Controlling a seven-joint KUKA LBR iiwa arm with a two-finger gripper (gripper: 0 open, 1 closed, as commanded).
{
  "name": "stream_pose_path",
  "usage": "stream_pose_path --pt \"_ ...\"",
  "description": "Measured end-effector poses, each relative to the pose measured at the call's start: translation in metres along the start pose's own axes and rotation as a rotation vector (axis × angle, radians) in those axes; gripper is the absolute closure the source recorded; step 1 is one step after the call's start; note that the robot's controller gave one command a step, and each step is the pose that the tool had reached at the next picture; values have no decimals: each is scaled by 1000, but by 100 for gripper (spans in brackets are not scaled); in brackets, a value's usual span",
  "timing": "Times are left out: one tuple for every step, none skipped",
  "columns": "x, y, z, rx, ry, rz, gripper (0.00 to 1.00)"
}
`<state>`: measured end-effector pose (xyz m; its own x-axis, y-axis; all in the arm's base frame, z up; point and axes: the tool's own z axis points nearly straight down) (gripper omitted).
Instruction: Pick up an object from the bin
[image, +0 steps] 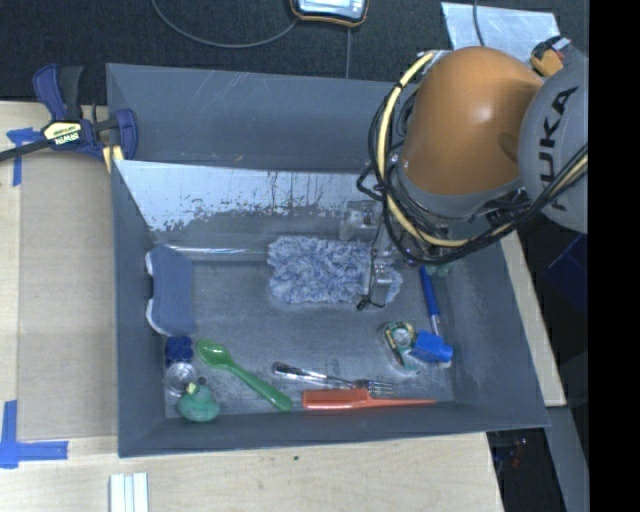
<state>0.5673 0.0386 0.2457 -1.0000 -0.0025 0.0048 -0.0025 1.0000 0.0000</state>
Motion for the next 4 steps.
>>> stream_pose_path --pt "-1 0 -5 0 -9 2 0" --pt "-46 -24 130 -1 -14 65 0" --pt "-57 -35 176 -3 -9 135 0" --pt "-53 -25 175 -3 -8 245 0"
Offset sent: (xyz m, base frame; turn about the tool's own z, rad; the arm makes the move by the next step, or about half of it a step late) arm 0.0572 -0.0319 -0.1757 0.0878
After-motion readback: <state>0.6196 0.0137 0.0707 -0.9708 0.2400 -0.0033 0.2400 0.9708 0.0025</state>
